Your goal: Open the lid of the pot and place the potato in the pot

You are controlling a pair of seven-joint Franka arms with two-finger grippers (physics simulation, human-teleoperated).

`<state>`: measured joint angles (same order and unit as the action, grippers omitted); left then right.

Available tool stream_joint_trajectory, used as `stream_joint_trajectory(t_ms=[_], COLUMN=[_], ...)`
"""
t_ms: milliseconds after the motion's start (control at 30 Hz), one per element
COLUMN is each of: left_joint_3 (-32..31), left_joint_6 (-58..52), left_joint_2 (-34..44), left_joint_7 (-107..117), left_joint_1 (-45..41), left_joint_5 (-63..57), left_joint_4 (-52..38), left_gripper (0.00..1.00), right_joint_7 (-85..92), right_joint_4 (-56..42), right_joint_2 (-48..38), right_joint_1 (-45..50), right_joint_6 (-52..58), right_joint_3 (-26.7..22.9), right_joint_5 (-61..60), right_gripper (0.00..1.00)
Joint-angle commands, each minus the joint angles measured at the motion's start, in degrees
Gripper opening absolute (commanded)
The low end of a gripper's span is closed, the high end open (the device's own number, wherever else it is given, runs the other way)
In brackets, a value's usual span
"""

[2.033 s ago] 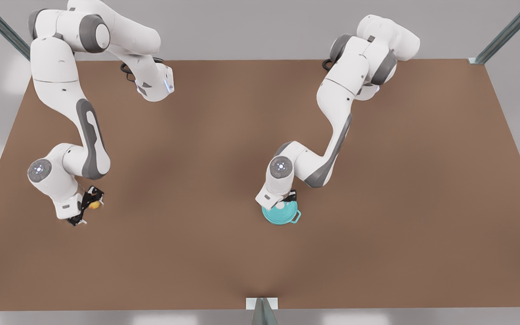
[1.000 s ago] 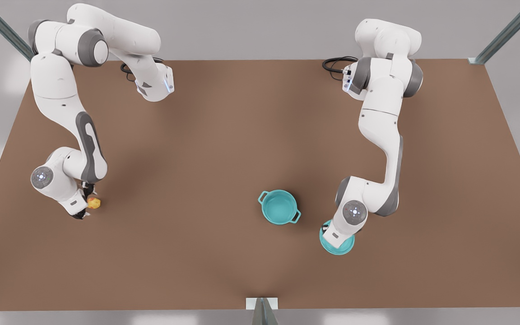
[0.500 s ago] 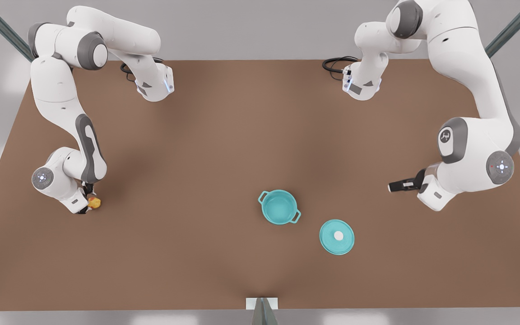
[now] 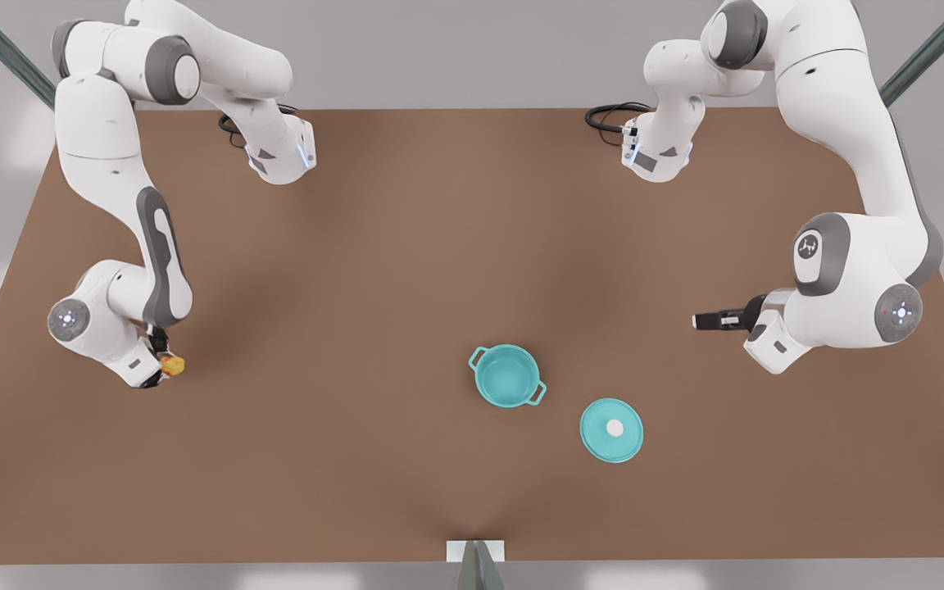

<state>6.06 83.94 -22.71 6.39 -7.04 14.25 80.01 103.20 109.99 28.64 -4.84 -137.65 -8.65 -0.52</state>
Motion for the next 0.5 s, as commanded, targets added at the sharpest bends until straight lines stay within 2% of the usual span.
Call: stream_joint_trajectory(t_ms=[0, 233, 467], left_joint_3=[0.0, 0.0, 0.0], left_joint_6=[-0.8, -0.8, -0.8], left_joint_2=[0.0, -0.1, -0.2], left_joint_7=[-1.0, -1.0, -1.0], left_joint_1=[0.0, 0.0, 0.0], left_joint_5=[0.0, 0.0, 0.0], left_joint_4=[0.0, 0.0, 0.0], left_gripper=[1.0, 1.0, 1.0], right_joint_7=[0.8, -11.2, -27.3], right_joint_4=[-0.5, -6.5, -13.3], right_joint_2=[-1.8, -3.9, -3.9], right_joint_1=[1.9, 12.3, 23.0], right_joint_6=[7.3, 22.0, 31.7], right_joint_3=[0.0, 0.0, 0.4], right_joint_5=[-0.3, -0.7, -3.7], right_gripper=[0.49, 0.49, 0.49])
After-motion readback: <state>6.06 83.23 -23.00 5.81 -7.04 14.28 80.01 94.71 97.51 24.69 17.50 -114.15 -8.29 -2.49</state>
